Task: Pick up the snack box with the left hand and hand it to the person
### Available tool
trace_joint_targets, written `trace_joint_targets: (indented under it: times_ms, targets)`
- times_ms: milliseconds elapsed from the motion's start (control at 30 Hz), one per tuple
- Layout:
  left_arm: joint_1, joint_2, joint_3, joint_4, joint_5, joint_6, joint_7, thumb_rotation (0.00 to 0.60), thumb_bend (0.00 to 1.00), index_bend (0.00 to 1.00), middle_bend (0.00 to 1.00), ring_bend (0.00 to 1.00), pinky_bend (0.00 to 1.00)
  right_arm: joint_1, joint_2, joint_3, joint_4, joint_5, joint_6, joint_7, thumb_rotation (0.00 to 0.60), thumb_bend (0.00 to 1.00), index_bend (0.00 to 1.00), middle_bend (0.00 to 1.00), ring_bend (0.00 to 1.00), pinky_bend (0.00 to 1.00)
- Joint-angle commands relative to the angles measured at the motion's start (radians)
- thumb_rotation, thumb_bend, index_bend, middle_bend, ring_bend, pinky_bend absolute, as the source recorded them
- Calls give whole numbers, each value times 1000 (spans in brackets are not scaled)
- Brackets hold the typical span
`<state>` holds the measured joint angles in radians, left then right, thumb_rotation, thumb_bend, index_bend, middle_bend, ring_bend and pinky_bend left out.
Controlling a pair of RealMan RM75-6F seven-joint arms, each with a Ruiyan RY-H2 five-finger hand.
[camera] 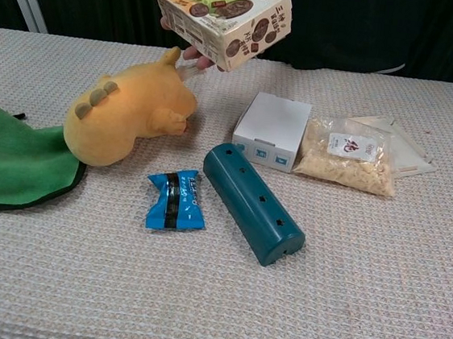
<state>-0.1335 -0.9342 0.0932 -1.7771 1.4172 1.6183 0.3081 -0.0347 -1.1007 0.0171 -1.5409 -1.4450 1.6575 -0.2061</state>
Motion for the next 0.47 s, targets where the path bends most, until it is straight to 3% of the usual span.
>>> trace_joint_targets:
  times_ms: [33,467]
  targets:
    - [42,-41,9,65,48,39,-38,599,83,0,14,33,167,0,-8,7,7,-17,8,-6,527,359,0,0,0,0]
    - [46,-44,-18,105,112,-4,-127,599,68,0,15,33,167,2,-16,22,4,-44,-4,4,545,364,0,0,0,0]
